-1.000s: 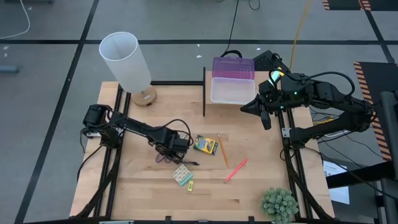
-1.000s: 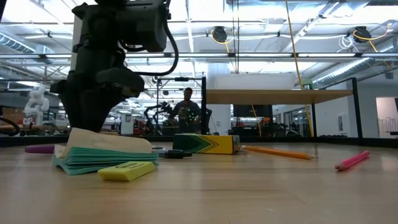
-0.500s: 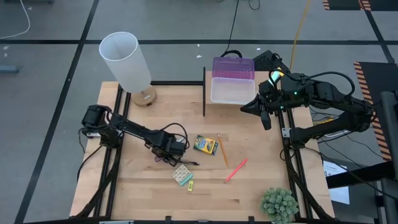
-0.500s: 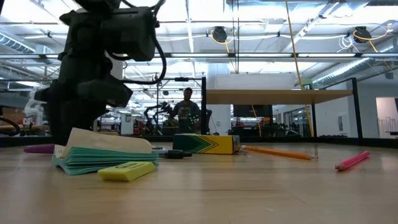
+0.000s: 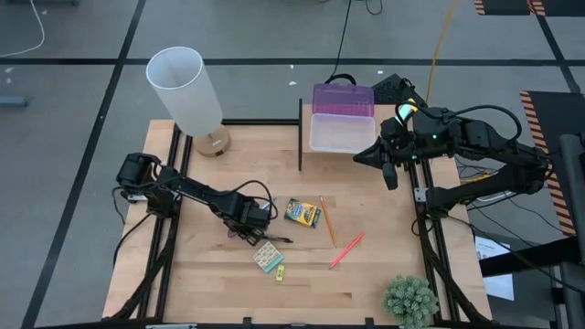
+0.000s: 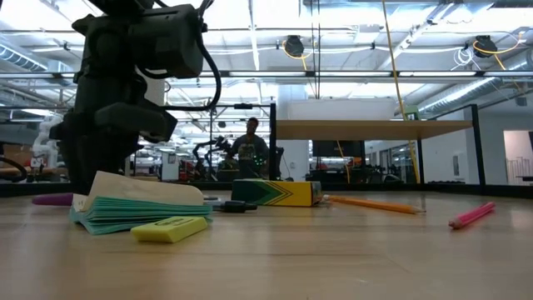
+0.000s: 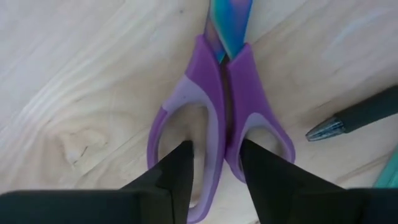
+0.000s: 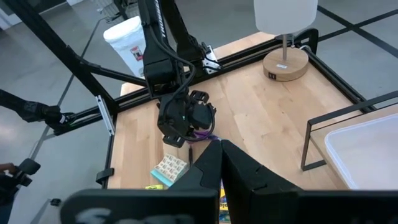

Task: Pick & place school supplies into a supply box
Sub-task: Put the purple scissors into the purple supply box on the shelf

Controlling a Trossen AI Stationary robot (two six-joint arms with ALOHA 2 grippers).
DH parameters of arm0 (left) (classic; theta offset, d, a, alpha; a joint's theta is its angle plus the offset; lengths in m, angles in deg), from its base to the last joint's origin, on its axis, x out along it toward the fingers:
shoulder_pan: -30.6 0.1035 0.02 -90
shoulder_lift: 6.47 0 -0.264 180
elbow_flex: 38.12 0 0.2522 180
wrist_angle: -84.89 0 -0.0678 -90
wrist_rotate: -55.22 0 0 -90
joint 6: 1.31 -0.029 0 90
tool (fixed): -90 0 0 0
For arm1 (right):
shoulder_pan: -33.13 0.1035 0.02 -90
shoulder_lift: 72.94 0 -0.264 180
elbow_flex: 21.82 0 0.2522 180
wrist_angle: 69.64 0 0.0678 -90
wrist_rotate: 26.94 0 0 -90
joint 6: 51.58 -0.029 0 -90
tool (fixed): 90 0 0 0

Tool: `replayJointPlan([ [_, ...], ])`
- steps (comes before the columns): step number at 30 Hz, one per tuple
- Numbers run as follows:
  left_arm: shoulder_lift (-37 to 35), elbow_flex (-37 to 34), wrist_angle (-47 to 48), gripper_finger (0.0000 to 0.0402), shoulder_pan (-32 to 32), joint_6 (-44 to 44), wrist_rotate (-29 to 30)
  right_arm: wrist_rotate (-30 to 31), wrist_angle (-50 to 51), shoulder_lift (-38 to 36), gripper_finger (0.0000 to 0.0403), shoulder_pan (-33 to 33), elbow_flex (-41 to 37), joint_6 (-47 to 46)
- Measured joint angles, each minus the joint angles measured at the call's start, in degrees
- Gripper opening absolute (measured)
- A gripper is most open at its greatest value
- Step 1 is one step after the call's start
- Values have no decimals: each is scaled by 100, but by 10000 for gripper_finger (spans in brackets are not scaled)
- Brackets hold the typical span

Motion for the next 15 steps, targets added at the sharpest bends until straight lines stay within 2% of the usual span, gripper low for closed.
replayJointPlan([
  [8, 7, -1, -66, 66, 0, -172, -3, 11, -1, 0, 0, 0, 0, 2],
  [15, 27, 76, 97, 75, 4, -81, -26, 141, -1, 0, 0, 2, 0, -9],
])
